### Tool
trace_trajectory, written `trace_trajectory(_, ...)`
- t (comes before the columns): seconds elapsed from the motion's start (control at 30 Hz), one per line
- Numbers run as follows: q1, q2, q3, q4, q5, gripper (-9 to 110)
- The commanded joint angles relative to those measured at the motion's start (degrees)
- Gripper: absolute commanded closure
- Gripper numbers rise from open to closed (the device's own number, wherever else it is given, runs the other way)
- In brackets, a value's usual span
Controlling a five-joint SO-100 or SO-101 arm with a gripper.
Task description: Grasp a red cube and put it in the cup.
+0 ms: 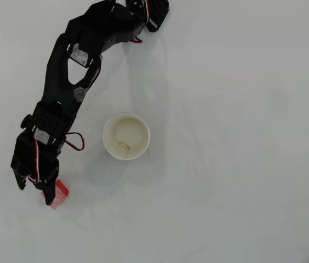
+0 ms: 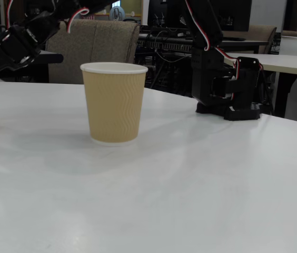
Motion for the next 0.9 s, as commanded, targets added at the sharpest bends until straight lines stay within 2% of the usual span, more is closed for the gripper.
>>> trace_trajectory(0.0,0.26,0.79,-6.5,-1.58,-0.44,75)
trace_trajectory(0.3,-2.11,-1.49,-6.94,-5.19,-0.44,75)
trace_trajectory(0.87,-5.54,-1.58,-7.29,-5.1,-0.44,75)
